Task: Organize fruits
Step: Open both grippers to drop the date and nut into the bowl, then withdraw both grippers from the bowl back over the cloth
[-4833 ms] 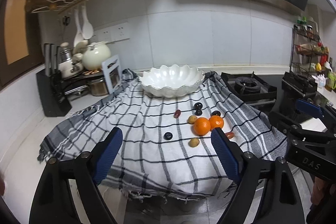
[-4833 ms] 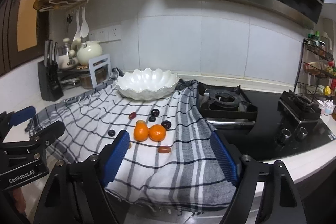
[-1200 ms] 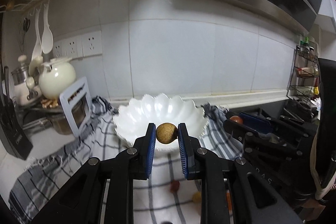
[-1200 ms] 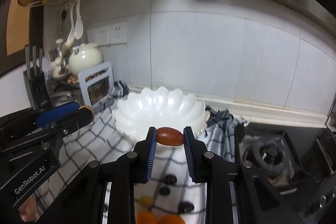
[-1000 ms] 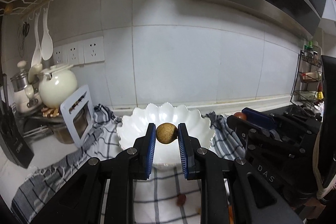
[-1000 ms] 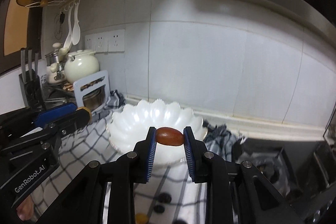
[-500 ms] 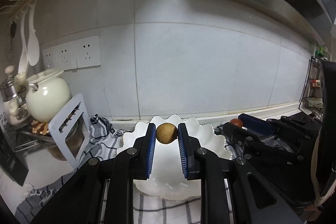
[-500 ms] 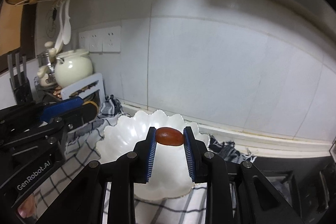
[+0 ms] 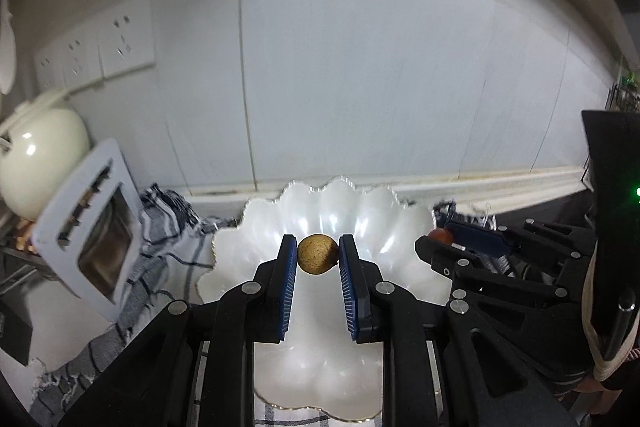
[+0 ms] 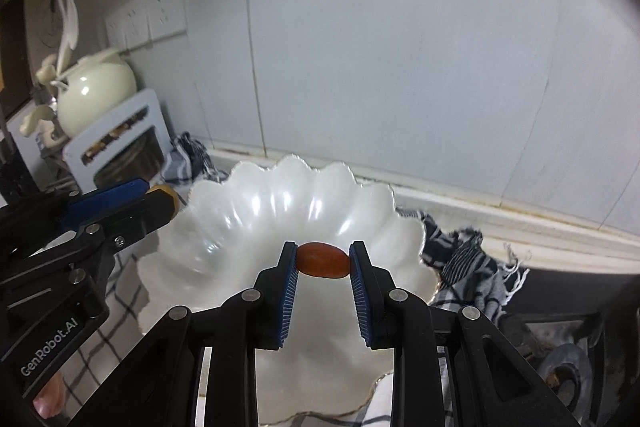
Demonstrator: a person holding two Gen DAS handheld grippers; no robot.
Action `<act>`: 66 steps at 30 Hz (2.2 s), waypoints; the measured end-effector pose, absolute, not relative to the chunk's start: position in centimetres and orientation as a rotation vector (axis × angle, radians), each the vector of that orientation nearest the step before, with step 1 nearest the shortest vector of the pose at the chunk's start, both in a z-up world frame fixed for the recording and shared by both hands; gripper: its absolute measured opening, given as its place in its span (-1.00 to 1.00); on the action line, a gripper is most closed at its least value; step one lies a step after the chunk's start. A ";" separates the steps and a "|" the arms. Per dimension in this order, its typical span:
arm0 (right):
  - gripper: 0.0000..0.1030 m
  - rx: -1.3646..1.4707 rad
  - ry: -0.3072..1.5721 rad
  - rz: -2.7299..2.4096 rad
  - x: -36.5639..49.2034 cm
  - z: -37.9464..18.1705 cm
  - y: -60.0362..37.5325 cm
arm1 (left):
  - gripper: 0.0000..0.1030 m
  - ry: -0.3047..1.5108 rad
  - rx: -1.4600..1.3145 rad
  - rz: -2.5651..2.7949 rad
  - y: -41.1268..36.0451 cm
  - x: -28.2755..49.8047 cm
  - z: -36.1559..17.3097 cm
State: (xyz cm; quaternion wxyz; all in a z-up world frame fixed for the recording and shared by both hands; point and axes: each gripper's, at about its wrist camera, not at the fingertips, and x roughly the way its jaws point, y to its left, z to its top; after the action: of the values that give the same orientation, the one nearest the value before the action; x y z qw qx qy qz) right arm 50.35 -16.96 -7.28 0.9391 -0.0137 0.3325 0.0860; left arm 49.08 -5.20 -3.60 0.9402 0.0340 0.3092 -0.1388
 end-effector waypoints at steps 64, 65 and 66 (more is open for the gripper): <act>0.34 -0.054 0.367 0.061 25.2 0.0 -19.4 | 0.82 0.359 0.114 -0.059 -2.2 23.9 2.0; 0.34 -0.047 0.369 0.063 24.9 -0.1 -19.5 | 0.82 0.359 0.114 -0.060 -2.3 23.5 1.9; 0.34 -0.038 0.370 0.065 24.4 -0.3 -19.6 | 0.82 0.359 0.115 -0.062 -2.4 23.0 1.7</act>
State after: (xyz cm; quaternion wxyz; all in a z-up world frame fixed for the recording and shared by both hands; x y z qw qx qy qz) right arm 24.45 -19.61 -0.32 0.9822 -0.0191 0.1840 0.0322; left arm 23.01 -2.38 1.67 0.9818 0.0573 0.1785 -0.0310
